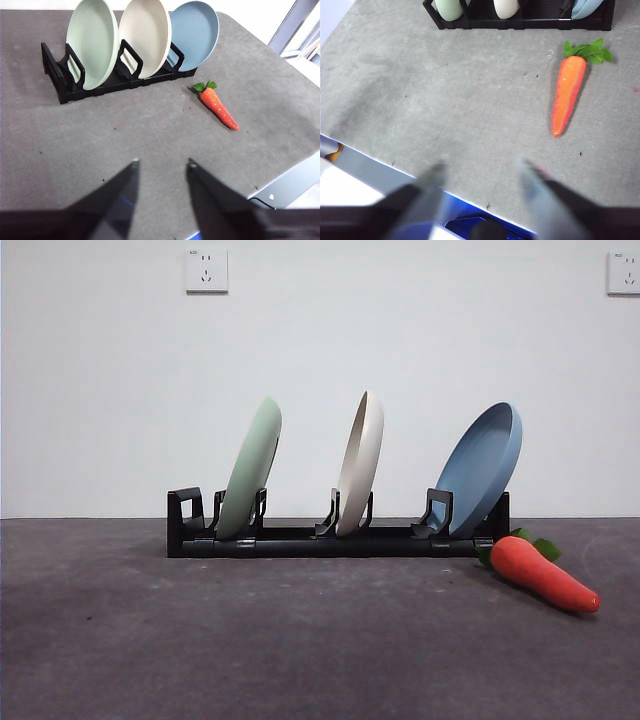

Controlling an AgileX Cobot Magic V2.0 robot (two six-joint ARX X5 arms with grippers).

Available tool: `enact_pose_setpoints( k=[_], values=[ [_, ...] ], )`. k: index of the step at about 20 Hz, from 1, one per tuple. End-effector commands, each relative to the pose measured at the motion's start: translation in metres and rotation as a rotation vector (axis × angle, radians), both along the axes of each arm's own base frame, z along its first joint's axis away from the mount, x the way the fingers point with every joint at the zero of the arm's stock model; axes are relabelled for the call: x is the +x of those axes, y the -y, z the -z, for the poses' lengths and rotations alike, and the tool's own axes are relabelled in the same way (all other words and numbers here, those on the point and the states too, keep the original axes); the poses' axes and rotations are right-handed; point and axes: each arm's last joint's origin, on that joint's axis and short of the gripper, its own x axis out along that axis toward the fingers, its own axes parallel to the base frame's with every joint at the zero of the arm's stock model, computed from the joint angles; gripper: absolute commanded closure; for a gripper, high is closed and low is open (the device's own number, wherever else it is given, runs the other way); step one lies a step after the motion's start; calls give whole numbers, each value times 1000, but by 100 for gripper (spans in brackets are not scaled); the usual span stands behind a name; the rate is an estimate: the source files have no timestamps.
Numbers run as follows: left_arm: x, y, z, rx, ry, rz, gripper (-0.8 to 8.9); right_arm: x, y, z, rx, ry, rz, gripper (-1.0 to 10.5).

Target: Take the green plate from the plate rack,put the plate on the table,take the carrot from the table,put the carrot in the plate

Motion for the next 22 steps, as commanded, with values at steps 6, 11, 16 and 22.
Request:
enact_pose_setpoints(
  k=[6,11,16,22],
  values=[
    [41,6,-9,-49,21,67,297,0,0,-1,5,5,-2,403],
    [113,20,-11,-90,81,118,300,0,0,-1,5,5,-2,406],
    [189,55,14,-68,112,118,311,-1,0,-1,4,2,-1,406],
    [255,90,63,-11,166,33,311,-3,0,2,0,-41,0,406]
  ],
)
